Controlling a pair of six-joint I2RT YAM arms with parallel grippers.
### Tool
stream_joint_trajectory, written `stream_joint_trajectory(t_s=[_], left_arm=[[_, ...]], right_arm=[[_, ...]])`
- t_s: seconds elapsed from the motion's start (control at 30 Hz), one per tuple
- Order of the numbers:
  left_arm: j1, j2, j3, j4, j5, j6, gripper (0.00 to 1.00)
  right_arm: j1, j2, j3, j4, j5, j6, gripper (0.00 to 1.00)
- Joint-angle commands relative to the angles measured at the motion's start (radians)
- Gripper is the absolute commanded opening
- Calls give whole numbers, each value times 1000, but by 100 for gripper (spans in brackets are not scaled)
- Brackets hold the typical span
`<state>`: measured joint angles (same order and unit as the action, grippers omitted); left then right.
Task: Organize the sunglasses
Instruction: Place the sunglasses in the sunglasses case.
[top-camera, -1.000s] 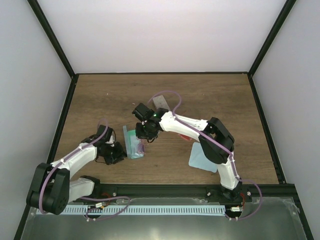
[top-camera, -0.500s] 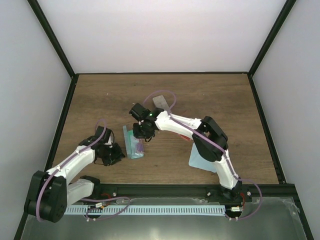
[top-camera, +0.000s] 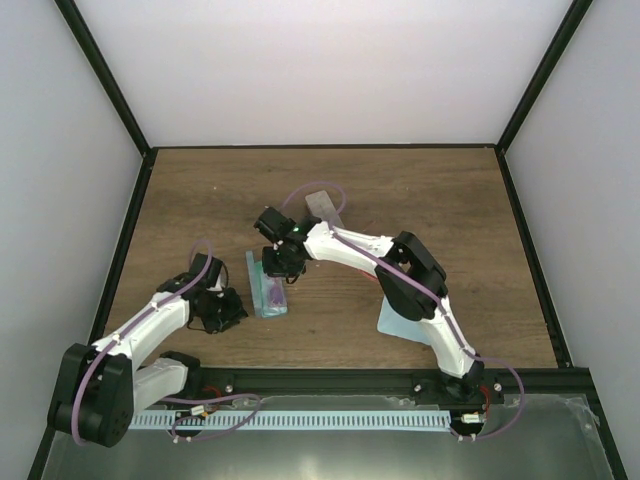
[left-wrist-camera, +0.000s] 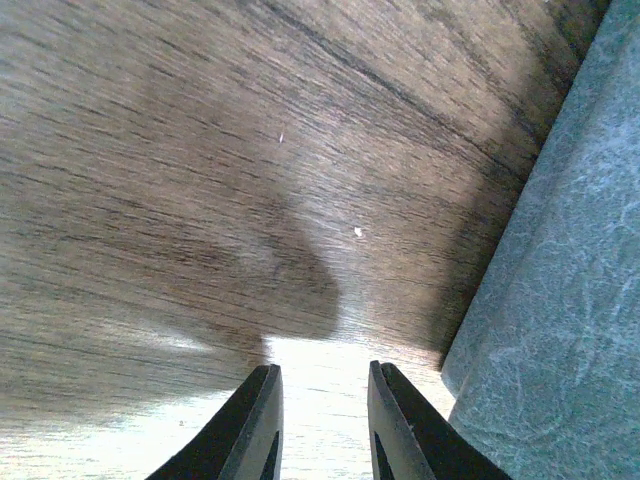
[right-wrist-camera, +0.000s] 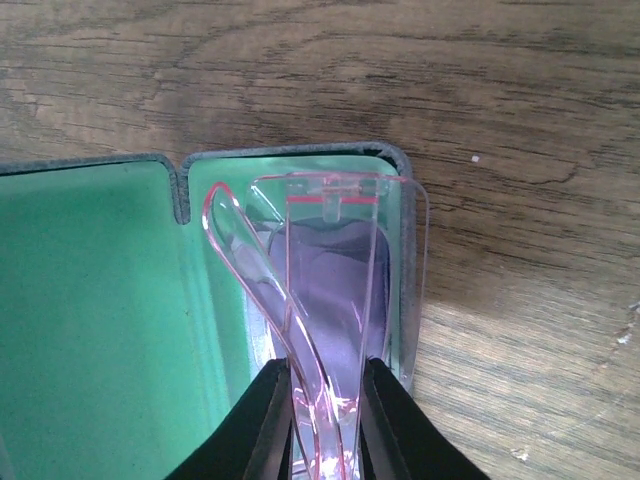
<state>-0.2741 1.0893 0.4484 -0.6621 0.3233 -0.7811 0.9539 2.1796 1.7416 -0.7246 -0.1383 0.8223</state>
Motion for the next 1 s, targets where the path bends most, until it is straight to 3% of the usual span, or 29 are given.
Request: stream_joint_trajectory(t_s=[0.0,0.6,0.97], left_arm=[[-2,5,-6,-11,-10,11,24],[-1,18,-11,-2,-15,5,24],[-2,31,-14,10,-15,-1,24]], right_arm=[[8,27,41,1,-21,-15,10],[37,45,48,-11,-25,-51,10],[38,44,87,-35,50,-82,11]])
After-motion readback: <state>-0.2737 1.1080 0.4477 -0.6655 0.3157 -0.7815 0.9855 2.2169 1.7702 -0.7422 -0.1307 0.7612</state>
